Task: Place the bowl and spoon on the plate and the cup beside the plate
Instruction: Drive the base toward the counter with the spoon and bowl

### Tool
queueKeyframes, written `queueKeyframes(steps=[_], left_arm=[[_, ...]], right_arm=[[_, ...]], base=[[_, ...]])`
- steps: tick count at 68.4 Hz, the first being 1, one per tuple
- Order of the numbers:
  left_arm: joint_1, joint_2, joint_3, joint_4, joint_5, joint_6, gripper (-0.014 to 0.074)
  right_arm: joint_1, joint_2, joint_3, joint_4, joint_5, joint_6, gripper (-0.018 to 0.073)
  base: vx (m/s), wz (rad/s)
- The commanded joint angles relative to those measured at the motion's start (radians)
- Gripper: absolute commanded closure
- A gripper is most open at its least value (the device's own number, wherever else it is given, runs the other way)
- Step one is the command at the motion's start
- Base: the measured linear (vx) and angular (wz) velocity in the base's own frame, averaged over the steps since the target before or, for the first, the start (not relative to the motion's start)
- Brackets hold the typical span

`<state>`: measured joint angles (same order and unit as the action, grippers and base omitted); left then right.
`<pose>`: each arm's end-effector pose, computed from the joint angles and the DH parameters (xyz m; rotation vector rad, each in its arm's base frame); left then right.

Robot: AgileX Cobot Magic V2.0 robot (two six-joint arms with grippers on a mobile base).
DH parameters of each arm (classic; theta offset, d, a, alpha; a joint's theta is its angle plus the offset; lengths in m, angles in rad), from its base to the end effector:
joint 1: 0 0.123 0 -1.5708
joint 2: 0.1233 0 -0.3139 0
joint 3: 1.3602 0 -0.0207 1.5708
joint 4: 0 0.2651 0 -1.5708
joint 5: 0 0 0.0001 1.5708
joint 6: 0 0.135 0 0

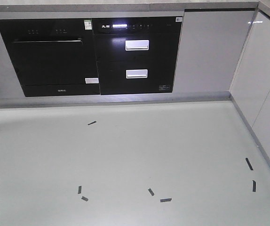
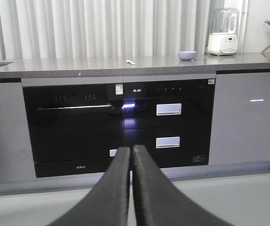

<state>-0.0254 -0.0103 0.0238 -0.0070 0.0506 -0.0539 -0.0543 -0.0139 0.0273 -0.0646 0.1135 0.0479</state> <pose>0.0859 -0.0022 0.2016 -0.0272 1.5478 -0.0686 0.0855 -0.0056 0.1921 0.0363 1.6101 -0.0605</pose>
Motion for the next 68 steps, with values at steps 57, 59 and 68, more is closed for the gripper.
queueKeyframes(steps=[57,59,68], left_arm=[[0.001,-0.014,-0.018,-0.008,-0.079,-0.001,0.0603],[0.001,-0.014,-0.018,-0.008,-0.079,-0.001,0.0603],[0.001,-0.014,-0.018,-0.008,-0.079,-0.001,0.0603]], right_arm=[[0.001,-0.004,0.011,-0.007,-0.072,-0.009,0.0565],[0.001,-0.004,0.011,-0.007,-0.072,-0.009,0.0565],[0.001,-0.004,0.011,-0.007,-0.072,-0.009,0.0565]], base=[[0.00,0.00],[0.01,0.01],[0.03,0.00]])
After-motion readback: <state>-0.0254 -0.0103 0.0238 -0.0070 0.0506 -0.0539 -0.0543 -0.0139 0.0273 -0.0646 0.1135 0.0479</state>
